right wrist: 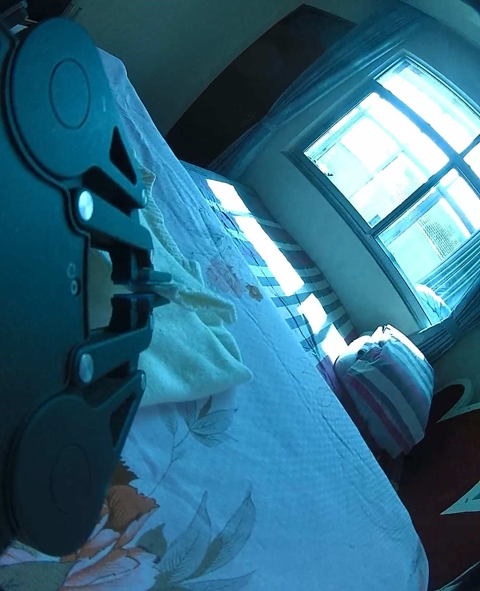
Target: Fold small clothes
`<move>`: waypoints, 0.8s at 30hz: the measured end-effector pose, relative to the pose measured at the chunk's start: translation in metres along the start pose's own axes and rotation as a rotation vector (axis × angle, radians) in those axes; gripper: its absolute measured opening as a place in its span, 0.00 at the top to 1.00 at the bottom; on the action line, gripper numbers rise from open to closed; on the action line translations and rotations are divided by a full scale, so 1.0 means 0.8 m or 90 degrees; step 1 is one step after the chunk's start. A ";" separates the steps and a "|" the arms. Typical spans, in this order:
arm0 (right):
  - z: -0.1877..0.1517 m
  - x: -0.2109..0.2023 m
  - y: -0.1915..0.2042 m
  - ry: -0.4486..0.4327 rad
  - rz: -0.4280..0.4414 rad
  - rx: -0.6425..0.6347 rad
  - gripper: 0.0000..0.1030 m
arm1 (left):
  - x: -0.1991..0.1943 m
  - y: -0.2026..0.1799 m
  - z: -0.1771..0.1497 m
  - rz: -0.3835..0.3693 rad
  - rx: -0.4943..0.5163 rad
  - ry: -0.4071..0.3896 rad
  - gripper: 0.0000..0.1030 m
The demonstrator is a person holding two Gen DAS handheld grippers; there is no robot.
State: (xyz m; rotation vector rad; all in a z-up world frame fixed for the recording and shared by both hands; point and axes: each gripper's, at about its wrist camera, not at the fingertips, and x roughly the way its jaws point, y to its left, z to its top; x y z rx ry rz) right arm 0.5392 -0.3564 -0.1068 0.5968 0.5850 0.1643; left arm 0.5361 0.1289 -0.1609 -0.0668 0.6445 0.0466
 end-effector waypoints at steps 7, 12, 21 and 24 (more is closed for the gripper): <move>-0.011 0.005 -0.038 0.046 -0.036 0.033 0.94 | 0.000 0.000 0.000 0.002 0.000 0.001 0.25; -0.020 -0.014 -0.023 0.047 -0.007 0.020 0.94 | -0.004 0.002 0.000 0.011 -0.021 -0.009 0.25; -0.033 -0.014 -0.027 0.060 -0.028 0.011 0.93 | -0.005 0.013 -0.005 -0.008 -0.072 -0.016 0.42; -0.035 -0.009 -0.039 0.068 -0.051 0.026 0.95 | -0.007 0.010 -0.004 -0.001 -0.059 -0.013 0.42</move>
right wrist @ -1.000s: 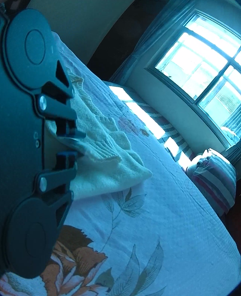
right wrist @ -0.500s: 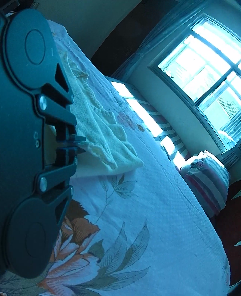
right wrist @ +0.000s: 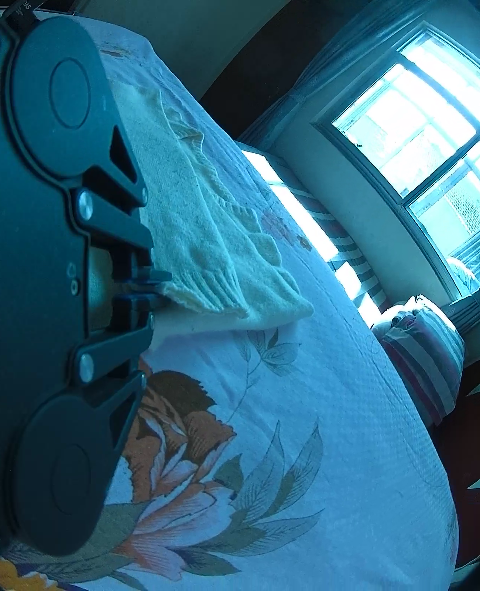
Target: Fold small clothes
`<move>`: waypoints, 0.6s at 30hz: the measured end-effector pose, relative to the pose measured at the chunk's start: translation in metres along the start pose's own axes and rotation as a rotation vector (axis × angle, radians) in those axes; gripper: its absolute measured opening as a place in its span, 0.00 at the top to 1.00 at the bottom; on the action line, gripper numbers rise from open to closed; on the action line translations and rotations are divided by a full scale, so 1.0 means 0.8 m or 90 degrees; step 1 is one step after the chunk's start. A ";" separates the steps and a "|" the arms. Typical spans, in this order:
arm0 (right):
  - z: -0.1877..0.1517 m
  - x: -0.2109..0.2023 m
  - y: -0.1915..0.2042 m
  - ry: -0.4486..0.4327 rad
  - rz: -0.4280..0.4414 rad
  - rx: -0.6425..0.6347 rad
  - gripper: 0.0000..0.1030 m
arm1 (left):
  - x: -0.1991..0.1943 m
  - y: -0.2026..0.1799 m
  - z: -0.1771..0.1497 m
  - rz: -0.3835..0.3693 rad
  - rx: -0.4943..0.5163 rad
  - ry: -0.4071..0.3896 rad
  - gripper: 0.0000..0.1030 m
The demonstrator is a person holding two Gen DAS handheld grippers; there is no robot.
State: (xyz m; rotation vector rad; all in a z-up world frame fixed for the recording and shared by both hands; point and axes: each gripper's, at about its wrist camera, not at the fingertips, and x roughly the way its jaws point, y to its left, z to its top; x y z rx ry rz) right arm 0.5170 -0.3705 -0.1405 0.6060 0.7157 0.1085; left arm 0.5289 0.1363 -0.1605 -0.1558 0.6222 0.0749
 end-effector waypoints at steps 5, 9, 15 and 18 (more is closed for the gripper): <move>-0.001 -0.003 -0.004 -0.001 -0.012 -0.005 0.97 | -0.008 0.011 -0.003 -0.015 0.036 0.018 0.39; 0.005 -0.041 0.003 -0.063 -0.027 -0.033 0.76 | -0.039 0.027 0.019 -0.008 0.020 -0.048 0.39; 0.025 -0.026 0.053 -0.084 -0.031 -0.191 0.79 | 0.015 -0.016 0.064 -0.035 0.062 -0.030 0.39; 0.021 0.010 0.075 -0.060 -0.047 -0.280 0.82 | 0.055 -0.024 0.056 -0.004 0.083 0.022 0.39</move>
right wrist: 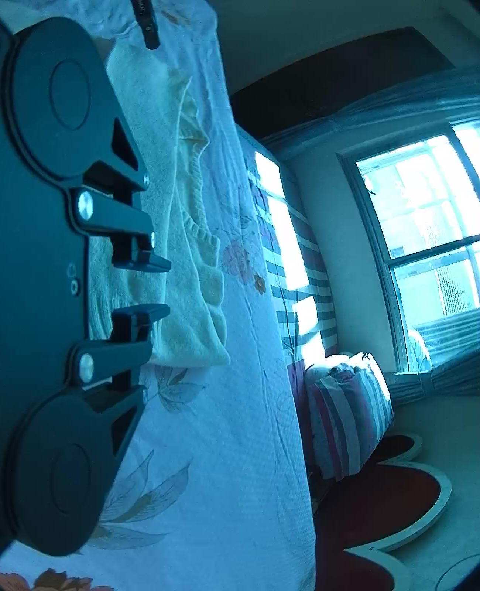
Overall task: Fold small clothes
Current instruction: 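Release the folded edge and smooth the sweater with both grippers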
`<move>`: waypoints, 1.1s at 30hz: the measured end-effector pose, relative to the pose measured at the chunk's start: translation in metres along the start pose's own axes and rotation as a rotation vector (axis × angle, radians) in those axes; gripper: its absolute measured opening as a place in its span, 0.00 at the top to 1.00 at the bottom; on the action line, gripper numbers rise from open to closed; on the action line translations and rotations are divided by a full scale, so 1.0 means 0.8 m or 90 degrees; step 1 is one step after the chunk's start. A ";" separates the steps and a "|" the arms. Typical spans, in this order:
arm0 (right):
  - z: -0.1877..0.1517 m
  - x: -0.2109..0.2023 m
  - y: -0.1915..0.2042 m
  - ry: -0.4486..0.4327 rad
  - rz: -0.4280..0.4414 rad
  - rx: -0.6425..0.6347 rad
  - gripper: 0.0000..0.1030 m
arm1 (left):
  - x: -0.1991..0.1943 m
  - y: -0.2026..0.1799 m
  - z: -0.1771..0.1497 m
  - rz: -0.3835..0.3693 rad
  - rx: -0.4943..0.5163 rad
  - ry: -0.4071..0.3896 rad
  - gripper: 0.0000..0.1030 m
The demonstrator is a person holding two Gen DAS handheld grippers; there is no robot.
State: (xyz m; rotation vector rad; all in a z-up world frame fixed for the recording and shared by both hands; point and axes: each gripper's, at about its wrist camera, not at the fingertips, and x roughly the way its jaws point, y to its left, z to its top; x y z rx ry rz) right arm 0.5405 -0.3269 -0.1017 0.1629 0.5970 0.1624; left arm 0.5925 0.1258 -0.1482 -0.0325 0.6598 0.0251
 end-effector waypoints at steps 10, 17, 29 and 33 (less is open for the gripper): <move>0.007 0.023 -0.006 0.016 -0.018 -0.043 0.76 | -0.003 0.004 0.025 -0.020 -0.007 -0.059 0.37; 0.012 0.049 -0.027 0.052 -0.005 -0.012 0.68 | 0.060 0.022 0.049 -0.056 -0.065 0.005 0.37; -0.002 0.056 -0.027 0.048 -0.007 -0.055 0.70 | 0.089 0.010 0.052 -0.022 0.001 0.008 0.56; 0.011 0.039 -0.023 0.042 -0.015 -0.047 0.67 | 0.030 0.008 0.053 -0.036 0.009 -0.049 0.38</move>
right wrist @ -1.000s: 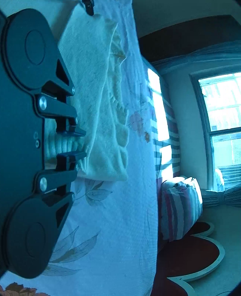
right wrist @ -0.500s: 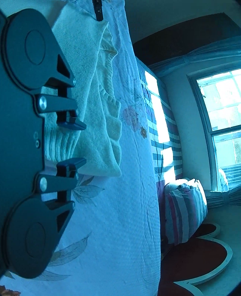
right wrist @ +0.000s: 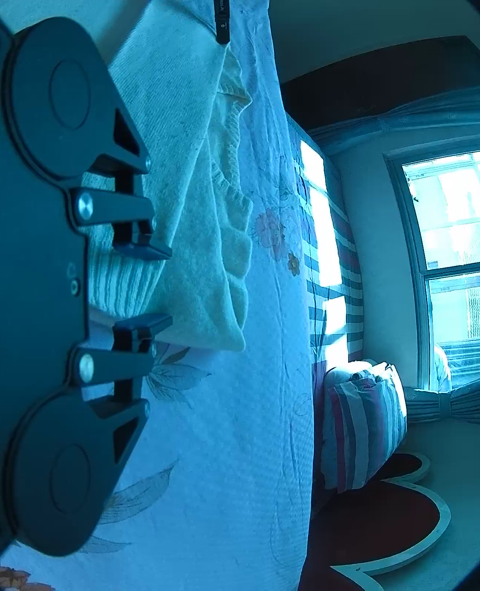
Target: Fold small clothes
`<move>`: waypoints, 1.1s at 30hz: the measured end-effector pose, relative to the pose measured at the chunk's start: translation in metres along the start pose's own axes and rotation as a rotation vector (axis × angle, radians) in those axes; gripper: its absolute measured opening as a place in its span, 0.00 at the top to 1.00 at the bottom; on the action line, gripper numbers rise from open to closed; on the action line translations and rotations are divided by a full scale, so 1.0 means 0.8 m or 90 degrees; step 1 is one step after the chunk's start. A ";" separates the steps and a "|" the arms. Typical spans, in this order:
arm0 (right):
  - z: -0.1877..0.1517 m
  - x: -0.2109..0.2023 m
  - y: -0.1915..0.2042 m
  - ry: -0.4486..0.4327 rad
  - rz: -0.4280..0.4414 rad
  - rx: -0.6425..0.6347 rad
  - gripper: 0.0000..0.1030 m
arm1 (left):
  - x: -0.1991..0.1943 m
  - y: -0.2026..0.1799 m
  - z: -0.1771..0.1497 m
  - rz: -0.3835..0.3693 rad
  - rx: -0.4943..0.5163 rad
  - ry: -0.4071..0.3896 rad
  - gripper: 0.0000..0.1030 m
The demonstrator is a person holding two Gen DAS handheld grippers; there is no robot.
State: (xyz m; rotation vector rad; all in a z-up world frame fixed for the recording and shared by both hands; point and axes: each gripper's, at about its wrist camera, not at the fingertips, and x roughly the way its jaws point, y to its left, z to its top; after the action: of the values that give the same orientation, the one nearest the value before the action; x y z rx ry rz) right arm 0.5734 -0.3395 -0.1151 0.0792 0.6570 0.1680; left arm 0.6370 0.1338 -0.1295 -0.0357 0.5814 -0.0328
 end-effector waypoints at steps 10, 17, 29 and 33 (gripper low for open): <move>-0.023 -0.008 0.002 0.018 -0.002 -0.011 0.68 | -0.019 -0.005 -0.045 0.019 -0.030 0.053 0.26; -0.050 -0.090 -0.035 -0.001 0.037 0.083 0.61 | -0.133 0.003 -0.090 -0.009 -0.013 0.056 0.26; -0.150 -0.177 -0.064 0.049 0.091 0.138 0.59 | -0.251 -0.013 -0.200 -0.006 -0.032 0.122 0.26; -0.152 -0.188 -0.050 0.048 0.069 0.123 0.59 | -0.250 -0.020 -0.192 -0.019 -0.034 0.094 0.26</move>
State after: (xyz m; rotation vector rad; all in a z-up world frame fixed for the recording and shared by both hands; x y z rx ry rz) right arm 0.3870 -0.4032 -0.1259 0.2957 0.7435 0.2123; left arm 0.3854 0.1221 -0.1478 -0.0952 0.7297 -0.0490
